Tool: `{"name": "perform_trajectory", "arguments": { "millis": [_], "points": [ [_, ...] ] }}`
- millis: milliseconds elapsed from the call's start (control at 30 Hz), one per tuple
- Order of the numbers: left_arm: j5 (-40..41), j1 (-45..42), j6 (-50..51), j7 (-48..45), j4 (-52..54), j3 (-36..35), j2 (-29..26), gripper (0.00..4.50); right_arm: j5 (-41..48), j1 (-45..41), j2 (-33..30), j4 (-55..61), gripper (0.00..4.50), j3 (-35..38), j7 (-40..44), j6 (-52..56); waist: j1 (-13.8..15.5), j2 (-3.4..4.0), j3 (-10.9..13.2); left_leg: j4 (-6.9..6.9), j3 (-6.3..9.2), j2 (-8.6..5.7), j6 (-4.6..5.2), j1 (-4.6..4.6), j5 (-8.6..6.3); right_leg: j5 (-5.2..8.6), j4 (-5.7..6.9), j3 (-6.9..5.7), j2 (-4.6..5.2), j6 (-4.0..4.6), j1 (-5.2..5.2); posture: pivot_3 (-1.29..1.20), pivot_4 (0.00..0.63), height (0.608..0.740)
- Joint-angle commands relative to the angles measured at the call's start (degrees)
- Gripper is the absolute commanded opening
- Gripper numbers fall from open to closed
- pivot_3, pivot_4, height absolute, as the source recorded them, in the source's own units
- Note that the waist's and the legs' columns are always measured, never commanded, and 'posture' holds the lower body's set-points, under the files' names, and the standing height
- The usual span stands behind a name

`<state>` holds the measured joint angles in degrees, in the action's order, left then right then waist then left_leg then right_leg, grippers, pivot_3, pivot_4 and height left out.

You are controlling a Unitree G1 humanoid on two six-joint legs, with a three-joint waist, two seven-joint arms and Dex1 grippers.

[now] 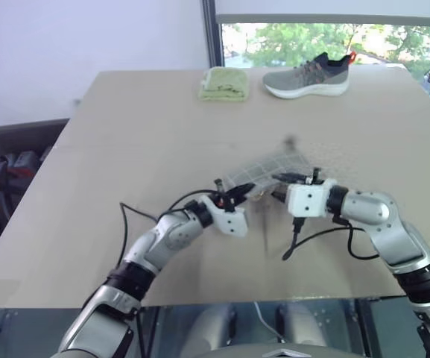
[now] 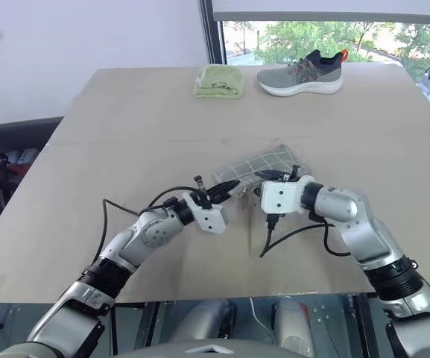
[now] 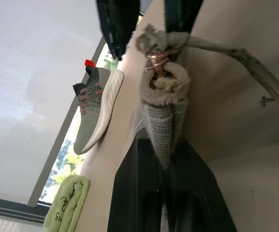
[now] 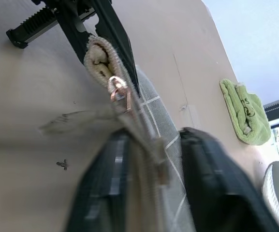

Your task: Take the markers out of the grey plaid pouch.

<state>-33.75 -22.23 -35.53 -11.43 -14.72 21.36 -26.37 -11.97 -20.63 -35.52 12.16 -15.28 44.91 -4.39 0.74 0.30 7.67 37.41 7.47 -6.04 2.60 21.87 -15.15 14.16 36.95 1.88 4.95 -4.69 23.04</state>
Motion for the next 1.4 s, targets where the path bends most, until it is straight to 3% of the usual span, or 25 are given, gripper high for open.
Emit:
{"name": "perform_trajectory", "arguments": {
  "millis": [33,367,800,1400],
  "points": [
    [-0.4,0.3,0.1,-0.1,-1.1,0.5,-0.2,0.00,0.6,0.2,-0.8,0.8,0.03,1.0,0.2,-1.3,0.0,0.00,0.0,0.00,0.00,0.00,0.00,0.00,0.00,0.00,0.00,0.00,0.00,0.00,0.00,0.00,0.150,0.740],
    [-0.5,0.1,-0.1,-0.1,-1.4,0.5,-0.3,0.00,3.9,2.9,-1.3,4.2,0.03,2.3,2.5,0.7,0.0,0.00,0.0,0.00,0.00,0.00,0.00,0.00,0.00,0.00,0.00,0.00,0.00,0.00,0.00,0.00,0.150,0.740],
    [-0.6,-0.1,-0.3,0.0,-2.0,0.7,-0.2,0.00,7.6,5.5,0.6,11.7,0.03,3.7,1.0,17.5,0.1,-0.02,0.0,0.02,0.01,0.00,0.00,-0.01,0.00,0.00,0.01,0.01,0.01,0.00,-0.03,0.00,0.150,0.740],
    [-0.3,0.3,0.1,-0.1,-1.3,0.3,-0.3,0.00,3.4,7.4,-6.6,-2.8,0.03,15.9,-9.9,21.9,0.1,-0.02,0.0,0.02,0.00,-0.01,0.00,0.01,0.00,0.00,-0.01,0.00,0.04,0.00,-0.03,0.00,0.150,0.740]
  ]
}}
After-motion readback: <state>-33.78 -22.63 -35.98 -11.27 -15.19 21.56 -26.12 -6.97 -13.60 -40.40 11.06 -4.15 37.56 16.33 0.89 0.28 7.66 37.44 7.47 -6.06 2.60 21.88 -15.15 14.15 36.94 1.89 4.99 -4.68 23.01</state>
